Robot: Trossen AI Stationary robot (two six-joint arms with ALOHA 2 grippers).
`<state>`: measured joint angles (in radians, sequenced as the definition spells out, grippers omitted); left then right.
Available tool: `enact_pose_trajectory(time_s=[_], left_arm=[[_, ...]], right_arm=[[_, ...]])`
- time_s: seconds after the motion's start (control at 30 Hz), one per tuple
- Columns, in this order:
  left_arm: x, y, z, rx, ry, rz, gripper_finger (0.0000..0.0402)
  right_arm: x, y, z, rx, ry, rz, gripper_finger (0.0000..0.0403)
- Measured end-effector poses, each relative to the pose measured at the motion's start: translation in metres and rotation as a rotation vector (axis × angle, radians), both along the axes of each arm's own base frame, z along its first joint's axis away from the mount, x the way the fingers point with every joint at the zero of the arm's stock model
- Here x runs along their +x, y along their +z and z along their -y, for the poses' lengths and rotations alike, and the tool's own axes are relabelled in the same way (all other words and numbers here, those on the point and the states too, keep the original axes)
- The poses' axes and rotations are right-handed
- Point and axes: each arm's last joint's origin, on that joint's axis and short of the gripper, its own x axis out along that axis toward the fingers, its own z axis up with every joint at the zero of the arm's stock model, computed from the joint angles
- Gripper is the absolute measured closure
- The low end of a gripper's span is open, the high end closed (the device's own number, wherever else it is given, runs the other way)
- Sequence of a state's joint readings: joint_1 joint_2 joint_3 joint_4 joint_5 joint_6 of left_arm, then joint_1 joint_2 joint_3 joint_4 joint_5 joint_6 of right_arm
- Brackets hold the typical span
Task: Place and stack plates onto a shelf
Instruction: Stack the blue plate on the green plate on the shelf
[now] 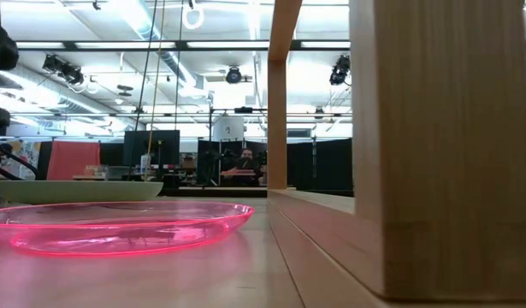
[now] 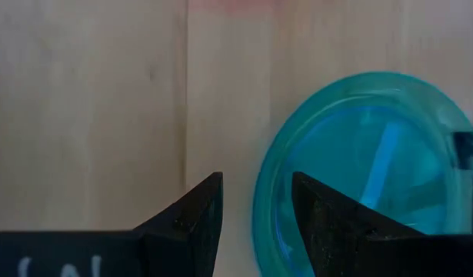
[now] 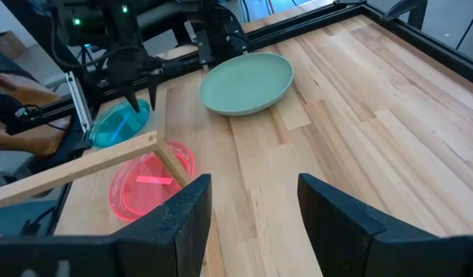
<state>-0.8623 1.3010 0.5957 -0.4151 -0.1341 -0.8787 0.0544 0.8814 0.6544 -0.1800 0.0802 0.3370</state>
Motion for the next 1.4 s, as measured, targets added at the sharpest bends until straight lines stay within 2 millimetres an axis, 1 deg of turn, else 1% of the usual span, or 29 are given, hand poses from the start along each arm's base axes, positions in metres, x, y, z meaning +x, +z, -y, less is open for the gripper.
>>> enact_pose_trajectory(time_s=[0.37, 0.6, 1.4], left_arm=[[0.005, -0.022, 0.009, 0.007, -0.026, -0.083, 0.0239], [0.006, -0.024, 0.010, 0.014, -0.025, -0.088, 0.0246], [0.006, -0.024, 0.010, 0.003, -0.029, -0.089, 0.0380]], right_arm=[[0.000, 0.000, 0.000, 0.000, 0.000, -0.001, 0.0204], [0.000, 0.000, 0.000, 0.000, 0.000, -0.002, 0.0204], [0.000, 0.000, 0.000, 0.000, 0.000, -0.002, 0.0204]])
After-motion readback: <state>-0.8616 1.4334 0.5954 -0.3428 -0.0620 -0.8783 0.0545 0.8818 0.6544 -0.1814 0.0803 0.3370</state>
